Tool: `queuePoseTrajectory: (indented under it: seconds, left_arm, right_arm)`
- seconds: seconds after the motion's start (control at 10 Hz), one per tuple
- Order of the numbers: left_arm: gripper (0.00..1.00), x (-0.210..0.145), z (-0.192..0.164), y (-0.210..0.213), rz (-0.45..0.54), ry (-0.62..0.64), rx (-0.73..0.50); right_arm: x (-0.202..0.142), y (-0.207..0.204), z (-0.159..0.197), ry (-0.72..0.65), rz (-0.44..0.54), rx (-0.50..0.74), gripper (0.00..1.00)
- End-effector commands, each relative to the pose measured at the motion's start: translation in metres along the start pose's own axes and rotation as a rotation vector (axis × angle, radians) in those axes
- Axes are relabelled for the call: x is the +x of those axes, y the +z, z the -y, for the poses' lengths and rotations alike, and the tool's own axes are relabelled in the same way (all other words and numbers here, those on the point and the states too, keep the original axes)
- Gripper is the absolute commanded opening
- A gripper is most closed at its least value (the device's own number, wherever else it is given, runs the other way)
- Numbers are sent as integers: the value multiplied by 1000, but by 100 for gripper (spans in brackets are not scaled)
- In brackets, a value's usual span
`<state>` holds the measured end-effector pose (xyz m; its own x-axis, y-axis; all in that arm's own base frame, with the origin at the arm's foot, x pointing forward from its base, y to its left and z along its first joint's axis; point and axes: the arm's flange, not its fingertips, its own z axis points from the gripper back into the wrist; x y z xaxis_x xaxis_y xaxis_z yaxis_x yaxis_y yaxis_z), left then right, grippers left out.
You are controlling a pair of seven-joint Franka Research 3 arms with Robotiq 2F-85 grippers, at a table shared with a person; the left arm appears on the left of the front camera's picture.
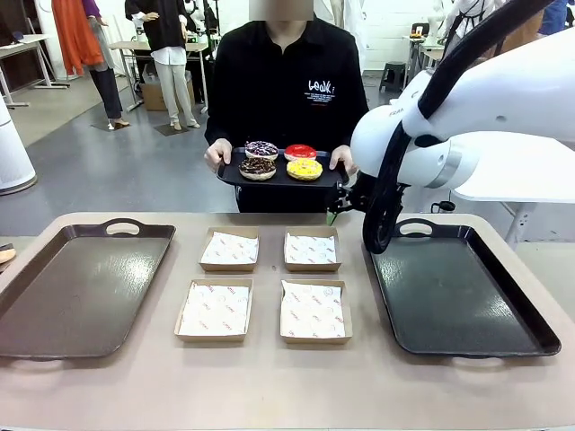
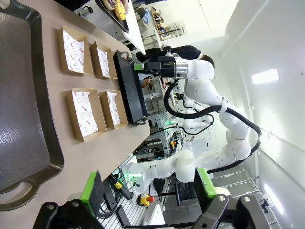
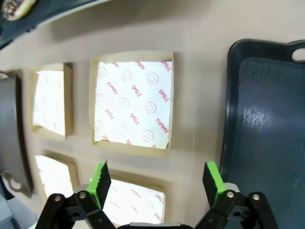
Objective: Individually package the donuts and arrange them on the tray.
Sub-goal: Pick up one Paper togo box.
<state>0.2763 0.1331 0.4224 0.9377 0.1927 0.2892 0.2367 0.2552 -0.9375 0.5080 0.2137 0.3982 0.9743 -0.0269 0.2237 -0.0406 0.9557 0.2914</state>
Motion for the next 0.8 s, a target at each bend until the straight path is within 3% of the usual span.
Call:
queuePoseTrajectory:
  seconds: [0.0, 0.1, 0.7]
  left_arm:
    - [100, 1, 1, 2, 13, -17, -20]
    - [100, 1, 1, 2, 13, -17, -20]
    - [100, 1, 1, 2, 13, -17, -20]
  right_arm:
    - [-15, 12, 5, 24, 12, 40, 100]
    - [0, 0, 0, 0, 0, 0, 100]
    - [0, 0, 0, 0, 0, 0, 100]
